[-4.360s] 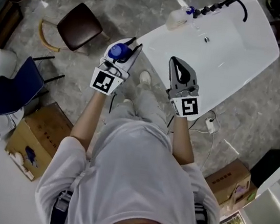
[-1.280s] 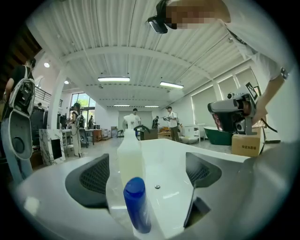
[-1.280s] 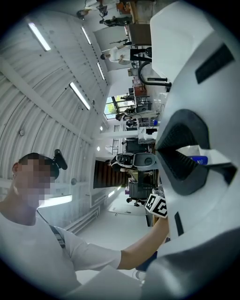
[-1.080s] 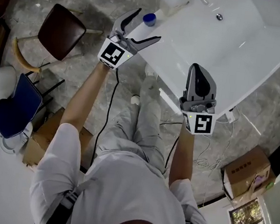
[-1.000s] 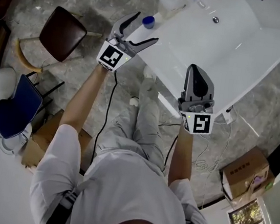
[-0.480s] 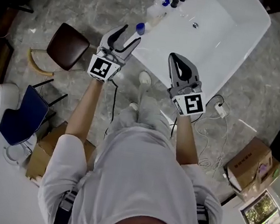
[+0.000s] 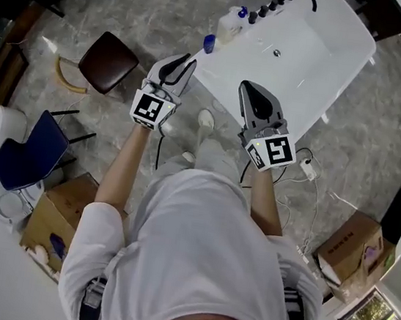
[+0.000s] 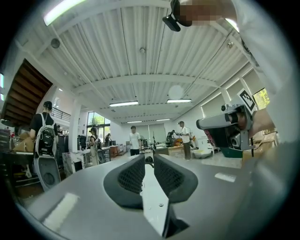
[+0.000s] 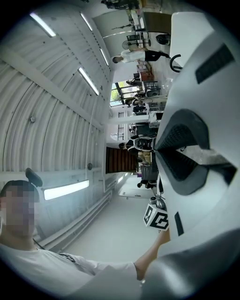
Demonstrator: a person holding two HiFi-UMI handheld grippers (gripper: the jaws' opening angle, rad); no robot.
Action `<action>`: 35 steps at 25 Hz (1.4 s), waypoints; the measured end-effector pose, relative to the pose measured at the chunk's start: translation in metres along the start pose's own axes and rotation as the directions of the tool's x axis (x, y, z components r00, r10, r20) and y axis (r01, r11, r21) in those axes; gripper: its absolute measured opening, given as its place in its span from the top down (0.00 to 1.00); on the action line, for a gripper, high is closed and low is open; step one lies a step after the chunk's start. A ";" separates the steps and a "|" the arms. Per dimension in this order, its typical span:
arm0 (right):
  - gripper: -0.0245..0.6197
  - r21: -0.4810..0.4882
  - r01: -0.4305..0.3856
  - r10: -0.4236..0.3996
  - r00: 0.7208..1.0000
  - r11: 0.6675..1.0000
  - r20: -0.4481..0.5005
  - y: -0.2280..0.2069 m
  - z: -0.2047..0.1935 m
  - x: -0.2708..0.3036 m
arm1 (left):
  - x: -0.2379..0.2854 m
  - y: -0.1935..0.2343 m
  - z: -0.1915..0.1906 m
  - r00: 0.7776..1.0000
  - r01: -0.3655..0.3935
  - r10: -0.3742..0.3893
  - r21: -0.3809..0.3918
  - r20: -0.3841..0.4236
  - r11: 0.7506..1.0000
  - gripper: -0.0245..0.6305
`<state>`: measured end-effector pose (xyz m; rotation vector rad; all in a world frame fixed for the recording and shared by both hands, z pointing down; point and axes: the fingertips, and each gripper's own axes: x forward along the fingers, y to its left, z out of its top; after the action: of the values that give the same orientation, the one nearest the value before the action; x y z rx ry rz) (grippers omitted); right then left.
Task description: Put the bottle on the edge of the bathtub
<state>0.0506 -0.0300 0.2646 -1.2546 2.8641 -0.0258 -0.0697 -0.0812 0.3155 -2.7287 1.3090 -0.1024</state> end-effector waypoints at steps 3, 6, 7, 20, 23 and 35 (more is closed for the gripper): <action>0.96 -0.035 -0.015 0.015 1.000 0.999 0.000 0.025 0.016 -0.016 | -0.031 -0.013 0.009 1.000 -0.028 0.028 -0.044 0.005 0.999 0.92; 0.96 -0.092 -0.034 0.034 0.999 0.995 0.008 0.050 0.029 -0.027 | -0.059 -0.024 0.023 0.999 -0.051 0.051 -0.064 0.009 0.997 0.96; 0.96 -0.106 -0.042 0.044 0.999 0.993 0.010 0.057 0.032 -0.030 | -0.067 -0.027 0.028 0.998 -0.055 0.056 -0.068 0.014 0.996 0.96; 0.96 -0.100 -0.111 0.114 0.993 0.989 0.025 0.082 0.034 -0.069 | -0.112 -0.086 0.058 0.993 -0.114 0.112 -0.127 -0.026 0.985 0.96; 0.96 -0.119 -0.138 0.143 0.989 0.983 0.038 0.081 0.037 -0.079 | -0.111 -0.109 0.062 0.991 -0.133 0.130 -0.146 -0.028 0.980 0.96; 0.96 -0.091 -0.200 0.205 0.977 0.976 0.051 0.078 0.035 -0.096 | -0.115 -0.127 0.073 0.976 -0.217 0.215 -0.122 -0.030 0.968 0.96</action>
<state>0.0585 0.0931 0.2291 -0.9492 2.9531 0.1355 -0.0358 0.0931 0.2579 -2.6656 1.6612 -0.0249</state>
